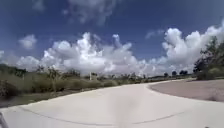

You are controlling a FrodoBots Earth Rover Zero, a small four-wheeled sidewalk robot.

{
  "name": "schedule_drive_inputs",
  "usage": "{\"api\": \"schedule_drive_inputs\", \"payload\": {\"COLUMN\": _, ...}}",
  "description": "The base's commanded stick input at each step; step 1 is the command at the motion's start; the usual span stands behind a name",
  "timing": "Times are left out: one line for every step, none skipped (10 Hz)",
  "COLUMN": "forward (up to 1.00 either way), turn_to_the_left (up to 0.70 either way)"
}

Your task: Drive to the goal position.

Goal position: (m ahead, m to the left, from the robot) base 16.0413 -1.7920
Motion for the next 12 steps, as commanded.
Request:
{"api": "schedule_drive_inputs", "payload": {"forward": 0.70, "turn_to_the_left": 0.00}}
{"api": "schedule_drive_inputs", "payload": {"forward": 0.70, "turn_to_the_left": 0.00}}
{"api": "schedule_drive_inputs", "payload": {"forward": 0.70, "turn_to_the_left": 0.00}}
{"api": "schedule_drive_inputs", "payload": {"forward": 0.70, "turn_to_the_left": 0.00}}
{"api": "schedule_drive_inputs", "payload": {"forward": 0.70, "turn_to_the_left": 0.00}}
{"api": "schedule_drive_inputs", "payload": {"forward": 0.70, "turn_to_the_left": 0.00}}
{"api": "schedule_drive_inputs", "payload": {"forward": 0.70, "turn_to_the_left": 0.00}}
{"api": "schedule_drive_inputs", "payload": {"forward": 0.70, "turn_to_the_left": 0.00}}
{"api": "schedule_drive_inputs", "payload": {"forward": 0.70, "turn_to_the_left": 0.00}}
{"api": "schedule_drive_inputs", "payload": {"forward": 0.70, "turn_to_the_left": 0.00}}
{"api": "schedule_drive_inputs", "payload": {"forward": 0.70, "turn_to_the_left": 0.00}}
{"api": "schedule_drive_inputs", "payload": {"forward": 0.70, "turn_to_the_left": 0.00}}
